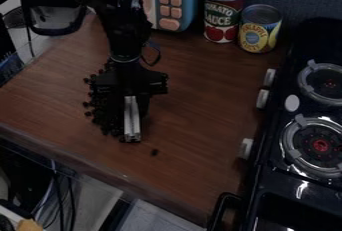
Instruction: Sweep into pile
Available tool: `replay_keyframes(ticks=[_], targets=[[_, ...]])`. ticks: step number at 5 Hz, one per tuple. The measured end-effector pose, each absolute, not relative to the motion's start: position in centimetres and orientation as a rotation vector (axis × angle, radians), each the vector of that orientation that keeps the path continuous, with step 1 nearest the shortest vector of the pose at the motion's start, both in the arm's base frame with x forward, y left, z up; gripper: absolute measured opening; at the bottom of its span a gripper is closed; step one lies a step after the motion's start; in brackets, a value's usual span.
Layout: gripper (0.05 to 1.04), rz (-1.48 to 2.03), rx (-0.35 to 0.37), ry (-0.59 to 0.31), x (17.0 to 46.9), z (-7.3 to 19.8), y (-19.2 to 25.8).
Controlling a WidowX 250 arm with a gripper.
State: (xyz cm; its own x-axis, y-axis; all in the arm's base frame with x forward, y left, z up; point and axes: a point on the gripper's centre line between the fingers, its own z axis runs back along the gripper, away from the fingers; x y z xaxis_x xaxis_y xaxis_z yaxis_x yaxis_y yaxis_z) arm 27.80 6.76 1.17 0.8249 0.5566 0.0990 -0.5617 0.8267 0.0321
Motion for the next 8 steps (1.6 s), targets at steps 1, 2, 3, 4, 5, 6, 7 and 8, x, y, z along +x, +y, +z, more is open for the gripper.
replay_keyframes(ticks=[1,2,3,4,5,6,7,8], targets=[[0.388,0.605,0.010,-0.111,28.5,3.4,5.7],[0.388,0.603,-0.062,-0.115,29.8,5.9,3.5],[0.388,0.567,-0.080,-0.119,30.7,6.8,1.4],[0.388,0.492,-0.061,-0.087,30.9,4.8,-1.0],[0.388,0.428,-0.020,-0.075,30.0,2.8,-1.6],[0.388,0.406,-0.012,-0.050,28.7,1.5,-2.1],[0.388,0.366,0.018,-0.044,27.3,0.6,-2.0],[0.388,0.349,0.036,-0.041,26.5,0.5,-1.6]])
